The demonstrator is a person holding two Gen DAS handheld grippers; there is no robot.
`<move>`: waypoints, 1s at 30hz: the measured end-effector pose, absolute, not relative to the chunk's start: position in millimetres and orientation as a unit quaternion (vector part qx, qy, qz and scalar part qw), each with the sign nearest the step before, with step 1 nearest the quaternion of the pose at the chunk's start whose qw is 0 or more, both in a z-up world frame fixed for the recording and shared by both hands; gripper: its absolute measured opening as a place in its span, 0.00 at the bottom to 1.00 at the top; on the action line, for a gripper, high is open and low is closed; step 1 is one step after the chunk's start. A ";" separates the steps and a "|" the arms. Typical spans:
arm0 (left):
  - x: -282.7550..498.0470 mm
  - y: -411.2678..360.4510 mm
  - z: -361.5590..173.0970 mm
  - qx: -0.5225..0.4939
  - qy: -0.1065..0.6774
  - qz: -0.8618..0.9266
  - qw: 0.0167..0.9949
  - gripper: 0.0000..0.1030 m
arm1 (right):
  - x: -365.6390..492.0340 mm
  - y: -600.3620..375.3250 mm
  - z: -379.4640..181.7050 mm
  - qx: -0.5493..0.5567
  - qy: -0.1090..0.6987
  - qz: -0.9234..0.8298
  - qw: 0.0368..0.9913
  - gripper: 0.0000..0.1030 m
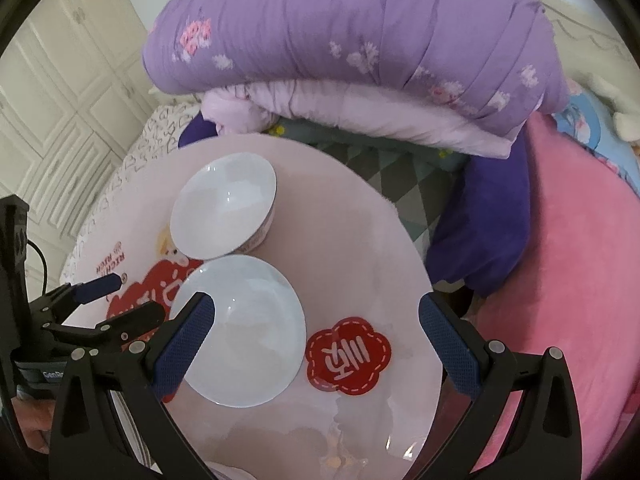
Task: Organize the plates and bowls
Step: 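Move both tools to the next white bowl and close on its rim, then carry the gripped bowl and lower it into the first white bowl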
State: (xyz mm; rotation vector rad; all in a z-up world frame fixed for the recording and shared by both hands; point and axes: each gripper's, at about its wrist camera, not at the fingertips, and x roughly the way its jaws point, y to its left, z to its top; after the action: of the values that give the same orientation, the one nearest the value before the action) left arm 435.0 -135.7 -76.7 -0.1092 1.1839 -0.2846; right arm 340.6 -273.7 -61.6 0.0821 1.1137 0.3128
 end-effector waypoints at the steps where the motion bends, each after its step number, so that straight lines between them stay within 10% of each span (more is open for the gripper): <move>1: 435.1 -135.9 -78.9 -0.053 0.557 -0.134 0.818 0.94 | 341.6 -272.9 -65.5 0.038 0.531 0.148 0.834 1.00; 9: 447.8 -146.4 -103.6 -0.069 0.585 -0.144 0.795 0.70 | 347.9 -268.9 -96.3 0.055 0.567 0.154 0.807 0.84; 22: 467.0 -157.6 -132.4 -0.103 0.608 -0.183 0.765 0.10 | 344.2 -262.3 -123.2 0.076 0.578 0.193 0.789 0.08; 30: 466.4 -162.4 -136.5 -0.091 0.602 -0.184 0.772 0.06 | 336.8 -260.8 -121.0 0.076 0.565 0.192 0.799 0.07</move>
State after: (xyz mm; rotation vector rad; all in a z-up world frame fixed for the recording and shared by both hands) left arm 466.4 -162.4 -136.5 -0.1969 1.3041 -0.3989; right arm 336.8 -260.8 -121.0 0.1633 1.2123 0.4123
